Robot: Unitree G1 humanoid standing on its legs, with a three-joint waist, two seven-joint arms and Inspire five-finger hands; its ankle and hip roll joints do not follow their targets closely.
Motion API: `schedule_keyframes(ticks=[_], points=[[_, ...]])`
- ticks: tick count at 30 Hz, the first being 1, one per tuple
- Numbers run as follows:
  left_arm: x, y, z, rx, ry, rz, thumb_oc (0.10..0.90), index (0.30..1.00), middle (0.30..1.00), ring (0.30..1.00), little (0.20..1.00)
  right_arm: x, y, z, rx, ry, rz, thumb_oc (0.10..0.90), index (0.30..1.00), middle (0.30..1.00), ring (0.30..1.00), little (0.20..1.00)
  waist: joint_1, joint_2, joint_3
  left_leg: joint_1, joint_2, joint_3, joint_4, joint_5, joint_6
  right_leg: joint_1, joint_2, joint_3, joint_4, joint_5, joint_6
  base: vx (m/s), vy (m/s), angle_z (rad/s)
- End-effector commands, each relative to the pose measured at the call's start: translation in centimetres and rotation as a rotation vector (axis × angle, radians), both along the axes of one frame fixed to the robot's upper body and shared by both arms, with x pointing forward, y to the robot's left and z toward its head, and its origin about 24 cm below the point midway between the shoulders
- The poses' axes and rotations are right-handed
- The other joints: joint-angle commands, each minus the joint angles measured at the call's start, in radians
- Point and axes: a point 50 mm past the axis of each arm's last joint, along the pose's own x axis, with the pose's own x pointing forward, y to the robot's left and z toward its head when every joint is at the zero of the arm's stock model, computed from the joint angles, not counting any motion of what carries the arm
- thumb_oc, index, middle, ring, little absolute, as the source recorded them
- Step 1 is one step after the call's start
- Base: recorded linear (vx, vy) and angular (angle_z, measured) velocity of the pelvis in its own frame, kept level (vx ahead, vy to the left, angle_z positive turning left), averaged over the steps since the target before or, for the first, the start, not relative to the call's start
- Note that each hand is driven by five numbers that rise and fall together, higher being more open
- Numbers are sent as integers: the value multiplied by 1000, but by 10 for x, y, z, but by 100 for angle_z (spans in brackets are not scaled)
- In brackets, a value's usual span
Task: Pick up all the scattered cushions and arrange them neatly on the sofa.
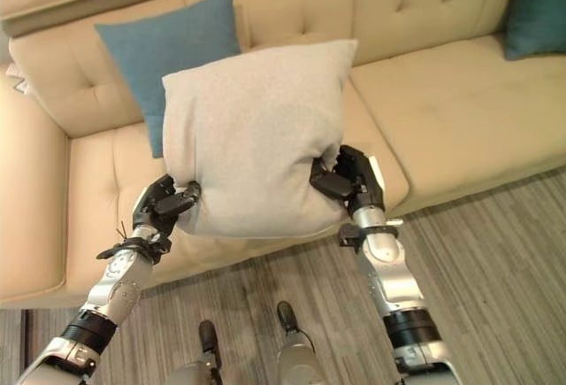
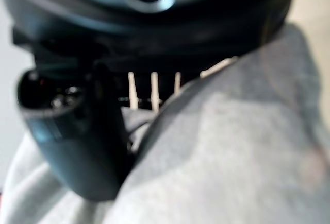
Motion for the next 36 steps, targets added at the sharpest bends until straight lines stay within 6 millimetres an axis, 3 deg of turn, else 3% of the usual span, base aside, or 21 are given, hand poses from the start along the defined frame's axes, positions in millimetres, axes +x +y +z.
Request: schedule_keyframes(ticks=[1, 3, 5, 9, 10, 12, 13, 14, 15, 19, 22, 23, 25, 27, 28, 29, 31, 32, 33, 35, 36], points=[[-3, -57, 88, 22, -510, -266, 400, 300, 300, 300, 300, -10, 47, 53, -88, -322, 217, 400, 300, 300, 300, 300, 39, -44, -187, 11, -128, -154, 199, -183, 24, 85, -19, -12, 59, -173, 29, 50, -134, -33], [-7, -54, 80, 15, -491, -262, 400, 300, 300, 300, 300, -12, 50, 50, -105, -313, 237, 400, 300, 300, 300, 300, 57, -36, -190, 10, -270, -282, 197, -243, 53, 85, 13, 35, 65, -159, 32, 56, -135, -53], [-10, -56, 78, 36, -494, -293, 400, 300, 300, 300, 300, -11, 52, 50, -137, -310, 250, 400, 300, 300, 300, 300, 60, -22, -204, 10, -366, -362, 192, -247, 78, 76, 47, 101, 68, -134, 42, 14, -86, -108], [-22, -62, 70, 61, -491, -325, 400, 300, 300, 300, 300, -25, 48, 36, -196, -263, 259, 400, 300, 300, 300, 300, 46, 29, -222, 48, -356, -320, 93, -221, 117, 63, 93, 197, 61, -105, 58, -54, 10, -124], [-22, -64, 69, 75, -492, -324, 400, 300, 300, 300, 300, -26, 48, 32, -201, -251, 256, 400, 300, 300, 300, 300, 40, 37, -211, 49, -346, -300, 82, -217, 121, 48, 94, 186, 79, -107, 67, -138, -129, -114], [-25, -65, 72, 137, -509, -341, 400, 300, 300, 300, 300, -27, 52, 27, -175, -238, 260, 400, 300, 300, 300, 300, 74, 60, -176, 39, -263, -182, 35, -198, 98, -46, -3, -165, 157, -173, 69, -185, -203, -131], [-25, -65, 72, 137, -509, -341, 400, 300, 300, 300, 300, -27, 52, 28, -175, -238, 260, 400, 300, 300, 300, 300, 71, 60, -178, 36, -264, -184, 35, -195, 98, -48, -4, -168, 157, -172, 69, -119, -173, -160], [-26, -63, 69, 154, -497, -339, 400, 300, 300, 300, 300, -28, 56, 25, -163, -231, 271, 400, 300, 300, 300, 300, 76, 61, -176, 42, -236, -143, 21, -194, 91, -40, -43, -269, 163, -194, 64, -80, -198, -157], [-25, -62, 67, 166, -488, -339, 400, 300, 300, 300, 300, -29, 59, 24, -156, -228, 284, 400, 300, 300, 300, 300, 78, 62, -176, 55, -209, -103, 10, -200, 87, -36, -79, -305, 171, -198, 68, -69, -255, -140], [-25, -63, 66, 187, -485, -341, 400, 300, 300, 300, 300, -27, 61, 25, -119, -227, 293, 400, 300, 300, 300, 300, 65, 69, -182, 88, -147, -37, 4, -228, 73, -36, -195, -226, 130, -128, 114, 53, -293, -92], [-23, -65, 72, 203, -508, -332, 400, 300, 300, 300, 300, -24, 60, 28, -125, -233, 285, 400, 300, 300, 300, 300, 68, 67, -185, 104, -119, -7, 0, -234, 54, -50, -241, -239, 109, -95, 138, 165, -311, -93], [-21, -65, 76, 215, -525, -330, 400, 300, 300, 300, 300, -24, 58, 28, -124, -230, 274, 400, 300, 300, 300, 300, 67, 49, -200, 122, -96, 27, -1, -238, 36, -38, -252, -283, 82, -88, 151, 207, -376, -61], [-20, -66, 77, 231, -528, -334, 400, 300, 300, 300, 300, -23, 58, 29, -127, -230, 275, 400, 300, 300, 300, 300, 67, 38, -207, 129, -77, 44, 5, -235, 24, -29, -247, -288, 74, -92, 157, 203, -389, -44], [-19, -67, 80, 230, -538, -342, 400, 300, 300, 300, 300, -24, 58, 27, -124, -228, 276, 400, 300, 300, 300, 300, 61, 25, -209, 135, -10, 55, 43, -229, -4, -29, -207, -261, 95, -113, 145, 308, -641, -71], [-17, -68, 83, 227, -547, -344, 400, 300, 300, 300, 300, -24, 60, 32, -117, -253, 290, 400, 300, 300, 300, 300, 51, 23, -201, 132, 78, 51, 150, -165, -18, -11, -141, -248, 120, -147, 110, 270, -579, -81], [-17, -68, 84, 227, -547, -343, 400, 300, 300, 300, 300, -24, 60, 32, -117, -254, 290, 400, 300, 300, 300, 300, 51, 24, -202, 127, 80, 51, 150, -162, -20, -15, -139, -248, 118, -143, 107, 331, -726, -66], [-13, -74, 86, 228, -541, -347, 400, 300, 300, 300, 300, -23, 64, 37, -126, -269, 306, 400, 300, 300, 300, 300, 62, 4, -169, 40, 140, 2, 396, -63, 25, 52, -83, -235, 108, -166, 47, 225, -572, -39], [-11, -74, 87, 225, -541, -331, 400, 300, 300, 300, 300, -20, 65, 39, -123, -274, 308, 400, 300, 300, 300, 300, 82, -13, -148, -16, 82, -57, 507, -70, 50, 58, -76, -214, 110, -161, 30, 123, -316, -56], [-11, -74, 87, 226, -542, -330, 400, 300, 300, 300, 300, -20, 65, 40, -122, -275, 308, 400, 300, 300, 300, 300, 79, -13, -152, -28, 81, -61, 513, -69, 51, 51, -78, -216, 110, -159, 30, 129, -267, -76], [-13, -75, 91, 217, -560, -328, 400, 300, 300, 300, 300, -20, 69, 42, -139, -278, 328, 400, 300, 300, 300, 300, 119, -33, -133, -135, -124, -187, 624, -175, 82, 77, -60, -156, 103, -173, 14, 187, -226, -72], [-13, -75, 92, 219, -565, -332, 400, 300, 300, 300, 300, -19, 70, 43, -141, -285, 333, 400, 300, 300, 300, 300, 132, -41, -137, -172, -182, -196, 620, -212, 86, 92, -51, -140, 90, -177, 13, 289, -267, -81]])
